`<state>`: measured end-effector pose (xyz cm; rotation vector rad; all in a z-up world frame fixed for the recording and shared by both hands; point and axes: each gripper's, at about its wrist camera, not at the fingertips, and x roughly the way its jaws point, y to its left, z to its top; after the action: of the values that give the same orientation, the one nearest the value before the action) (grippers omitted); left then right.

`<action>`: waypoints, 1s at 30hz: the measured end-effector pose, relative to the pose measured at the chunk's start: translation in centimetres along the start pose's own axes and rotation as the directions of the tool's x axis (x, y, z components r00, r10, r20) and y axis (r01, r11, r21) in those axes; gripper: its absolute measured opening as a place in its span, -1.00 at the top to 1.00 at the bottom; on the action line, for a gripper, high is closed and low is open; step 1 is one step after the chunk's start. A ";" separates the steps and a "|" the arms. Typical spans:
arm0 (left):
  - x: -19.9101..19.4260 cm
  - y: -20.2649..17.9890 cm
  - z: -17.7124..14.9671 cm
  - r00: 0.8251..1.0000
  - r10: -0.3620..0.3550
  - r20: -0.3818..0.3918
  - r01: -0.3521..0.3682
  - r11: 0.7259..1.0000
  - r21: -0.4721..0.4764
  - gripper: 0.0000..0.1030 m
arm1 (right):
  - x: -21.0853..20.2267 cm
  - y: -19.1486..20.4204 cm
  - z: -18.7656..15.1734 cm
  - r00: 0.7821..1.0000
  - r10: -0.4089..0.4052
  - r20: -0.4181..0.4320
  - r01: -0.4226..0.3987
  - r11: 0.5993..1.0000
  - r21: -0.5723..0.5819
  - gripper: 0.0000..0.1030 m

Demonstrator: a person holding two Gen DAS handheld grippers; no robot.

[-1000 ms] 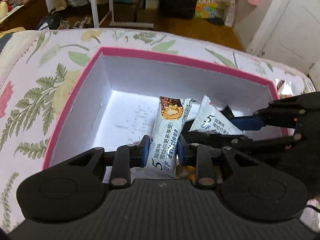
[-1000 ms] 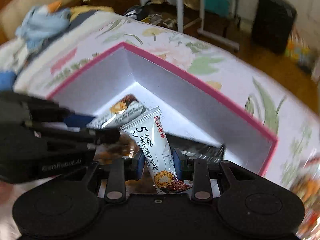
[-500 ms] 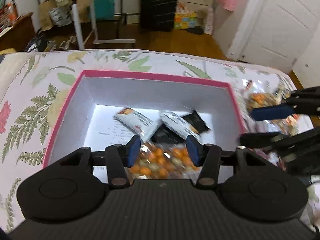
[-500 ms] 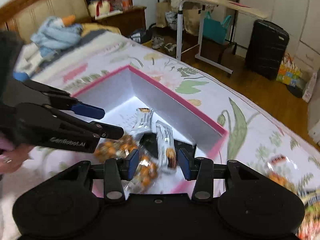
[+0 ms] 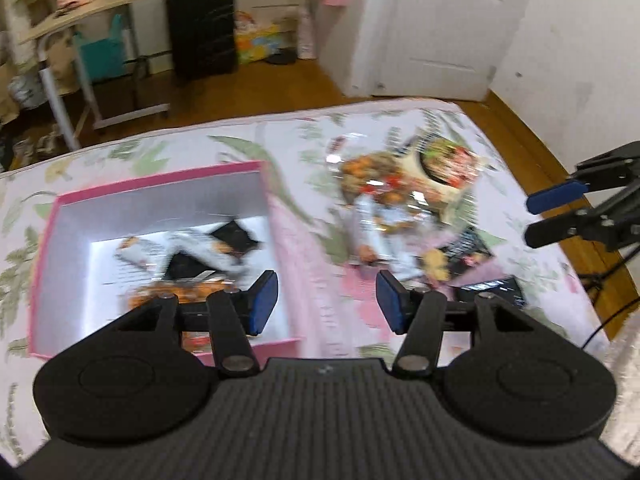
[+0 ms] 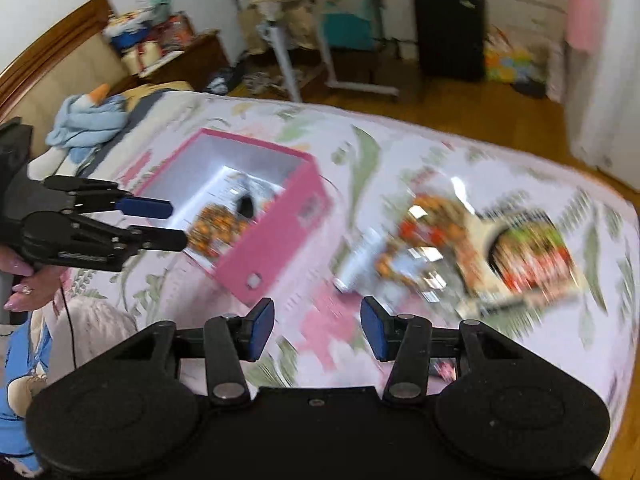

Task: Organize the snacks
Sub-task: 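Grasp the black wrapped bar on the bed with the right gripper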

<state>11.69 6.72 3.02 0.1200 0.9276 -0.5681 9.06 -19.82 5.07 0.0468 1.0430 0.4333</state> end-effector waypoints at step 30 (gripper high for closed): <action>19.5 -12.2 -5.4 0.938 -0.268 -0.220 0.236 0.959 -0.159 0.28 | 10.6 -18.4 -13.0 0.929 0.135 -0.344 0.130 0.752 0.647 -0.24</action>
<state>10.58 -9.80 -13.82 -0.0519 1.2236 -0.7397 8.58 -34.84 -14.77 0.6304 1.5401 0.0436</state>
